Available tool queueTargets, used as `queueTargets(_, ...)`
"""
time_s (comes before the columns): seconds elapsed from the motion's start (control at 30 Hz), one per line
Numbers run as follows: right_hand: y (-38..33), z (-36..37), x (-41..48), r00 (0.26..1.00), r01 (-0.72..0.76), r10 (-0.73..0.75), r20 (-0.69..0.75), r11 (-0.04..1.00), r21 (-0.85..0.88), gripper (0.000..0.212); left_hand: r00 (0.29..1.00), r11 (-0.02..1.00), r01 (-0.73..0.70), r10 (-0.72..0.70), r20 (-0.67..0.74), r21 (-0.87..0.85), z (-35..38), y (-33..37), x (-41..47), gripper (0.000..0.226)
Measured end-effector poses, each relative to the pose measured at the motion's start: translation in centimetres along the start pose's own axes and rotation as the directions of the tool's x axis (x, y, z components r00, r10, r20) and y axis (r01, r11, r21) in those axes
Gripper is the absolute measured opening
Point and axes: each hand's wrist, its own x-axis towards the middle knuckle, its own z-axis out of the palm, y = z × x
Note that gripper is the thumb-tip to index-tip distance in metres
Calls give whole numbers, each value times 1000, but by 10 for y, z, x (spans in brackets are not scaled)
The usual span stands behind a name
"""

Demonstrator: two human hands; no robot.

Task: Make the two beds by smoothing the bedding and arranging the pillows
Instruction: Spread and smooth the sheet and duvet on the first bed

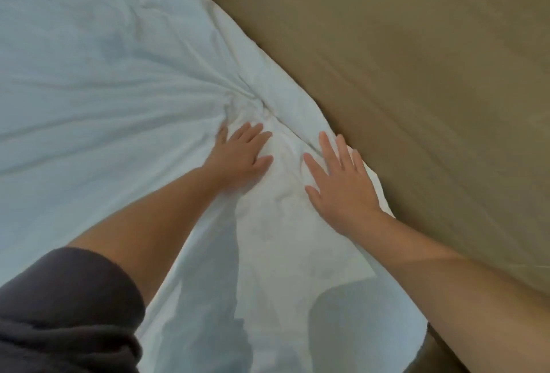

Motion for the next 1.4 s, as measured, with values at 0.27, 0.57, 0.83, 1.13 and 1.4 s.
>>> queueTargets(0.27, 12, -7, -138, 862, -403, 230, 452, 852, 336, 57, 966, 996, 14, -35, 258, 84, 46, 79, -140, 79)
queueTargets(0.57, 27, -29, -153, 892, -155, 325, 315, 873, -462, 72, 960, 979, -96, 43, 277, 179, 43, 86, -212, 75)
queueTargets(0.83, -127, -27, -210, 901, -56, 42, 432, 998, 19, 68, 914, 974, 36, -122, 387, 222, 41, 11, -346, 79)
queueTargets(1.13, -364, -74, -253, 780, 346, -393, 487, 919, 188, 78, 743, 908, 388, -410, 528, 159, 33, -116, -578, 85)
queueTargets(1.4, -520, -74, -297, 692, 644, -581, 428, 765, -4, 56, 766, 864, 471, -500, 405, 177, 75, -146, -709, 66)
